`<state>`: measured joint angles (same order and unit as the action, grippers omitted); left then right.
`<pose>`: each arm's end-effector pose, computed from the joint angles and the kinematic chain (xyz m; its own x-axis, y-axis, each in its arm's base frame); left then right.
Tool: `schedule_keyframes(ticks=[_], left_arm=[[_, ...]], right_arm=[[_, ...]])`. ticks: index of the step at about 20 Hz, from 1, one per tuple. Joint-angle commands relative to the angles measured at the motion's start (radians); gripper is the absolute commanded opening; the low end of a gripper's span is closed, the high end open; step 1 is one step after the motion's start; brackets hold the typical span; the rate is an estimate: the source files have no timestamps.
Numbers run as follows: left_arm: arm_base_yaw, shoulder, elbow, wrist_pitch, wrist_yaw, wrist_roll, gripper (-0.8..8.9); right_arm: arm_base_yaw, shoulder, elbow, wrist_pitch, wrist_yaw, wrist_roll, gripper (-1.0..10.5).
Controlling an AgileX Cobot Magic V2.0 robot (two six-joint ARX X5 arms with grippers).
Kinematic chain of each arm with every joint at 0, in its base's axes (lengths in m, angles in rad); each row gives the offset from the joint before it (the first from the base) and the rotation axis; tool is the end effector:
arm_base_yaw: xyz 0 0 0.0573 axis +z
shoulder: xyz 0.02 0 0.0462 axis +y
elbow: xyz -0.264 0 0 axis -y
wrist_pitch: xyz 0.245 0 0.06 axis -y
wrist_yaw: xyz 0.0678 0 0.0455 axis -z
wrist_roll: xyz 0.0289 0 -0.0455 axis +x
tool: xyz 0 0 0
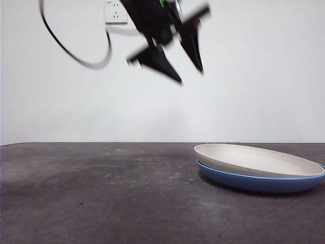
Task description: Pick up the white plate, put it on the blue plate, put it on desk
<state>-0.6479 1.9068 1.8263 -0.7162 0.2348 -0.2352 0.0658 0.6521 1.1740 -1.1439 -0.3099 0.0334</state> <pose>0.3333 -0.2607 0.3243 0.4017 -0.5958 -0.6954 0.5640 0.7592 -0.3247 0.0694 0.0134 0.3823 0.7523 0.3552 -0.5549 -0.2903 0.9348 0.2047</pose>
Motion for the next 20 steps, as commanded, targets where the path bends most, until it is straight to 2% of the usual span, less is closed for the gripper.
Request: schedule_keyframes(ticks=[1, 4, 10, 15, 20], left_arm=[[0.01, -0.076, 0.03, -0.042, 0.001, 0.055, 2.58], [0.032, -0.193, 0.03, -0.114, -0.002, 0.105, 2.59], [0.055, -0.384, -0.019, -0.212, -0.001, 0.15, 2.58], [0.055, -0.576, -0.304, -0.179, 0.068, 0.183, 2.58], [0.055, -0.747, -0.593, -0.113, 0.247, 0.195, 2.52]], right_arm=[[0.004, 0.008, 0.018, 0.005, 0.005, 0.003, 4.1], [0.004, 0.014, 0.018, 0.005, 0.005, 0.003, 4.1], [0.004, 0.033, 0.017, 0.005, 0.005, 0.003, 4.1], [0.004, 0.04, 0.016, 0.005, 0.004, 0.003, 4.1], [0.004, 0.046, 0.016, -0.002, 0.003, 0.004, 4.1]])
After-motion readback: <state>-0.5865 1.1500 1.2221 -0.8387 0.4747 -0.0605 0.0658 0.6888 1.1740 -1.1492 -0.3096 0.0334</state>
